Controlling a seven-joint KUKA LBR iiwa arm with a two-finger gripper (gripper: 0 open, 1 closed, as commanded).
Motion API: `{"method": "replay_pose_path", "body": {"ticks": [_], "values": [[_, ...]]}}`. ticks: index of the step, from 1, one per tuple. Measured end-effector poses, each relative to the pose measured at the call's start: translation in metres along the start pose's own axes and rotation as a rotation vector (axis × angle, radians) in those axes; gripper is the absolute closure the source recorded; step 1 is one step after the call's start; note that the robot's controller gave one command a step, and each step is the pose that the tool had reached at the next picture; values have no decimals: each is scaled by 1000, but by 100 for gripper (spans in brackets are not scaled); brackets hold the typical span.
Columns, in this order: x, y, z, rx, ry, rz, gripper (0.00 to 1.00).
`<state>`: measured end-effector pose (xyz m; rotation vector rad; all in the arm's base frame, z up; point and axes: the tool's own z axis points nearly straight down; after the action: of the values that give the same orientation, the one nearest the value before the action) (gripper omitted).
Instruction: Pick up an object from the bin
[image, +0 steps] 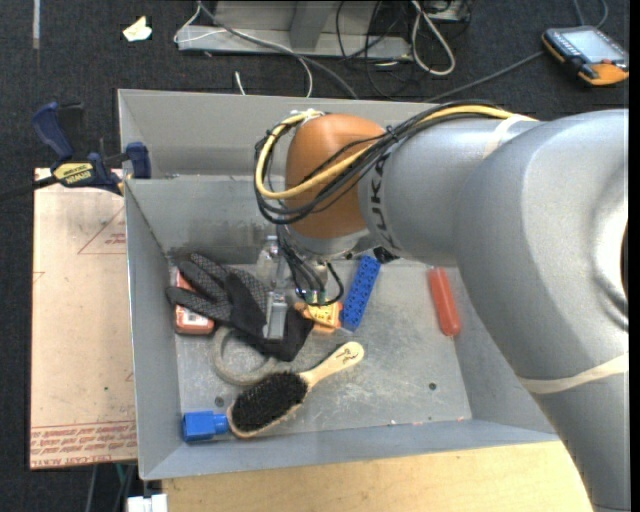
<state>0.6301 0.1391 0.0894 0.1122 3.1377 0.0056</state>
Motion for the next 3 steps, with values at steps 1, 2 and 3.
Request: {"method": "replay_pose_path", "body": {"ticks": [1,2,3], "values": [[4,11,11,-5,-14,83,100],[4,11,11,-5,-14,83,100],[8,12,-82,-7,-16,82,100]]}}
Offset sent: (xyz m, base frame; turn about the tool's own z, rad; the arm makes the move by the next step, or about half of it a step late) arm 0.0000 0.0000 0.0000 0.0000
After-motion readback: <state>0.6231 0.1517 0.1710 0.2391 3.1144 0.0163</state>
